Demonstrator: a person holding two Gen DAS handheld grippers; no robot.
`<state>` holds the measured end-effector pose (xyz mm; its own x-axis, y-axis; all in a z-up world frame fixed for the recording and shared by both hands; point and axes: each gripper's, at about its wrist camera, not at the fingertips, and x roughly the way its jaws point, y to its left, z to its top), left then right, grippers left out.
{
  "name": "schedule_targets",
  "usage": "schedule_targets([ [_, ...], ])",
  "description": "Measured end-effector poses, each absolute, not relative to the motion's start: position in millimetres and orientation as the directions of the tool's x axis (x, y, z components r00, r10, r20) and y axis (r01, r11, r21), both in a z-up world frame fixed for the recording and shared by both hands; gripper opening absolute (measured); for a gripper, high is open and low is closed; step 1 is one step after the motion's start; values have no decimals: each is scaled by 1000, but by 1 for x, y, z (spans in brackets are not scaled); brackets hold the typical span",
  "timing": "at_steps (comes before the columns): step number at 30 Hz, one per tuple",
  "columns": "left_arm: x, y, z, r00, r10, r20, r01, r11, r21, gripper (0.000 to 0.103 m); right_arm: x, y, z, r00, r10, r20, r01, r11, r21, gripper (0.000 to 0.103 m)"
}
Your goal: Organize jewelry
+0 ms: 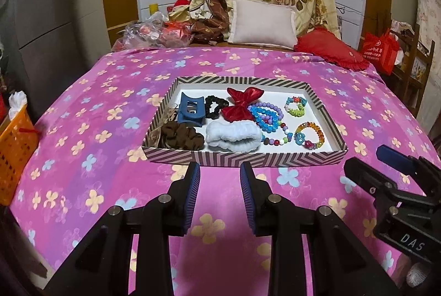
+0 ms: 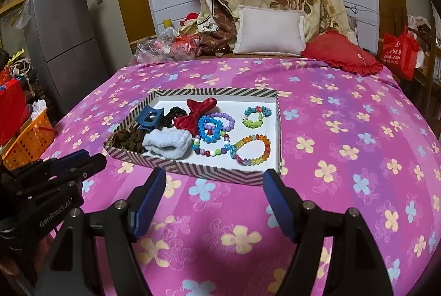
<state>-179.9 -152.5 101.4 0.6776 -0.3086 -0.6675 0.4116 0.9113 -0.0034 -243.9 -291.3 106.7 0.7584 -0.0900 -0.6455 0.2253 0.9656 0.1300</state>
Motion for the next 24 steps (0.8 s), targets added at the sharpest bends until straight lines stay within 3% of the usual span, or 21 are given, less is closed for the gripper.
schedule_targets([
  [24, -187, -152, 113, 705, -291, -647, 387, 922, 7, 41, -252, -286, 104, 757, -90, -647, 227, 965, 131, 78],
])
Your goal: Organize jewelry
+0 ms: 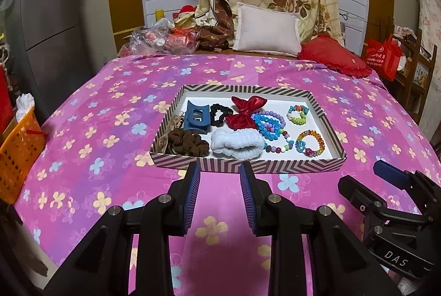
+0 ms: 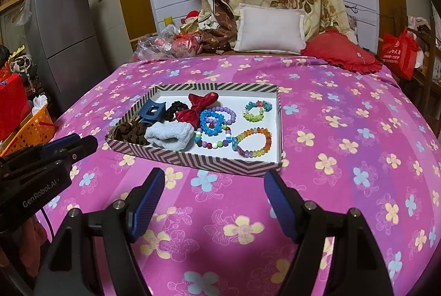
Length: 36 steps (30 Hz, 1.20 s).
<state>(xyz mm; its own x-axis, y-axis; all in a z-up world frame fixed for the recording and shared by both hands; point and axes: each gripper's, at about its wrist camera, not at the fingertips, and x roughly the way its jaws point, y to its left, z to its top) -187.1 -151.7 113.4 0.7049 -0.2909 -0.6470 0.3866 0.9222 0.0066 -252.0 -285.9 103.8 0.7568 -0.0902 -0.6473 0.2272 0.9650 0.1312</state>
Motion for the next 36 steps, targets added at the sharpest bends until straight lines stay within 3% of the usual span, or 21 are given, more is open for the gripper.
schedule_targets([
  [36, -188, -157, 106, 700, -290, -653, 395, 919, 15, 41, -247, -289, 89, 744, -81, -664, 231, 962, 142, 78],
])
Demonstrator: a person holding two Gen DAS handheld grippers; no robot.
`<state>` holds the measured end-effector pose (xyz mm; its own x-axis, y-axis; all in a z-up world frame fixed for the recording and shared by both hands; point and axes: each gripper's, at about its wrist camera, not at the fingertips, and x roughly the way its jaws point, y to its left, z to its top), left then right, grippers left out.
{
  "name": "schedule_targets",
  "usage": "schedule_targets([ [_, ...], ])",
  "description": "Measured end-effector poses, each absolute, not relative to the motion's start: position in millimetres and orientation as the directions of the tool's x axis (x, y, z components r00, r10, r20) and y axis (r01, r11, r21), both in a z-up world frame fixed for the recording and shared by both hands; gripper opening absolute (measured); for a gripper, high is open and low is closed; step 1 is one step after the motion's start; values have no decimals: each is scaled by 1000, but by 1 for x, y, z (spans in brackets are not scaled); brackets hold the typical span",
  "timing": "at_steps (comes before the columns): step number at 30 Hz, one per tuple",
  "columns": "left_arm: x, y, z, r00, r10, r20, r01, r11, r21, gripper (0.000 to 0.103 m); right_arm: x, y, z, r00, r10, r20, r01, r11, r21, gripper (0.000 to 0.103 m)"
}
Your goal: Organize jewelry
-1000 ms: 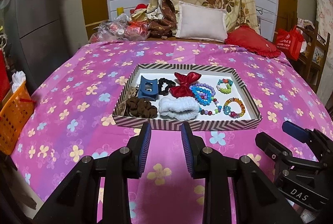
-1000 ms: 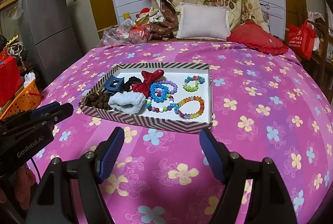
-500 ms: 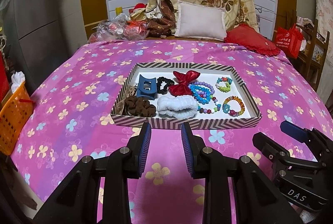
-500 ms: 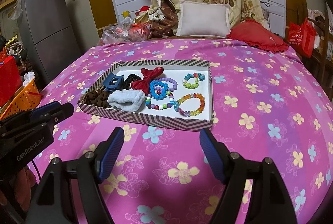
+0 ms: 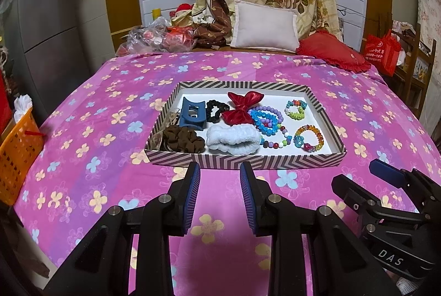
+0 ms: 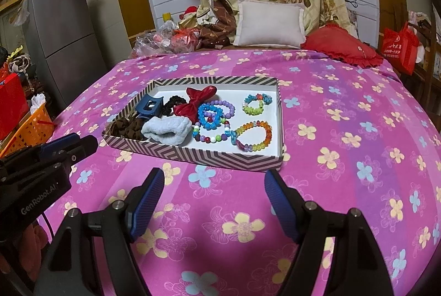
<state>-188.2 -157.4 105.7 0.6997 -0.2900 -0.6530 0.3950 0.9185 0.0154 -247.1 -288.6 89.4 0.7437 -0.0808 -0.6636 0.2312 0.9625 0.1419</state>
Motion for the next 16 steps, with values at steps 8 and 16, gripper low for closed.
schedule_targets([
  [8, -187, -158, 100, 703, -291, -649, 398, 917, 19, 41, -247, -290, 86, 740, -78, -668, 233, 961, 145, 78],
  [16, -181, -156, 96, 684, -299, -665, 399, 917, -2, 41, -246, -298, 84, 733, -82, -675, 247, 957, 152, 79],
])
